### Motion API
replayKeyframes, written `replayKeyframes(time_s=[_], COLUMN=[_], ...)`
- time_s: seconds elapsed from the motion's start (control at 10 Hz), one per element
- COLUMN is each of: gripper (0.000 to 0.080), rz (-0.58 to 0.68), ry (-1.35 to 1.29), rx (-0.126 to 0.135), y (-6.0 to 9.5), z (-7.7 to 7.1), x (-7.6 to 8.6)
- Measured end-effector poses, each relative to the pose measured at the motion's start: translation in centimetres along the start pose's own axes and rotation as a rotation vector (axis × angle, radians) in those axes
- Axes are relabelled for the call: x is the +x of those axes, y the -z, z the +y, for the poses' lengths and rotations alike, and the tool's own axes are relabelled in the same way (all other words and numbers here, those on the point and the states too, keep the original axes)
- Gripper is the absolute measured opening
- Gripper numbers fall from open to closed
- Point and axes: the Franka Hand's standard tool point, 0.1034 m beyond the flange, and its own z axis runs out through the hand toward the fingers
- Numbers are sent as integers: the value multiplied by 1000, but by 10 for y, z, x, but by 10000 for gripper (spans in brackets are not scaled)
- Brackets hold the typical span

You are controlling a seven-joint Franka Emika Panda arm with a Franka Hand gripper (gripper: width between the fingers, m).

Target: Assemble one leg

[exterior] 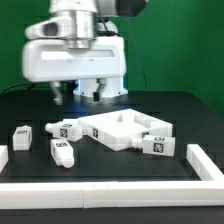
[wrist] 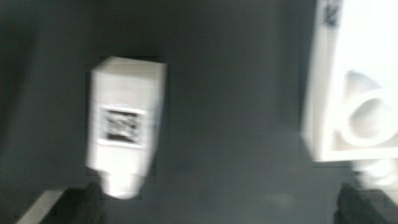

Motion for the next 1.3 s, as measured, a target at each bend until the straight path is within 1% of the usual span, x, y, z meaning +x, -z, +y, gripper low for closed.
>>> replayKeyframes(time_s=[0.1, 0.2, 0.3, 0.4, 0.5, 0.6, 0.7, 0.8, 0.9, 1.1, 1.2, 1.3], gripper=[649, 649, 649, 649, 649, 649, 649, 649, 649, 649, 649, 649], rz=[-14, -13, -10, -19, -21, -24, -25, -31, -41, -35, -37, -44], ry=[135, 271, 310, 337, 389, 472, 476, 397, 354, 271, 227, 221], rx=[-4, -3, -7, -15, -13, -12, -9, 1, 16, 30, 35, 37], y=[-7, -10, -6, -6, -7, -8, -9, -14, -19, -36, -41, -42], z=[-22, -30, -9, -2, -7, -7, -12, -34, -57, -99, -116, -128], x=[23, 33, 11, 5, 9, 9, 10, 22, 39, 77, 89, 92])
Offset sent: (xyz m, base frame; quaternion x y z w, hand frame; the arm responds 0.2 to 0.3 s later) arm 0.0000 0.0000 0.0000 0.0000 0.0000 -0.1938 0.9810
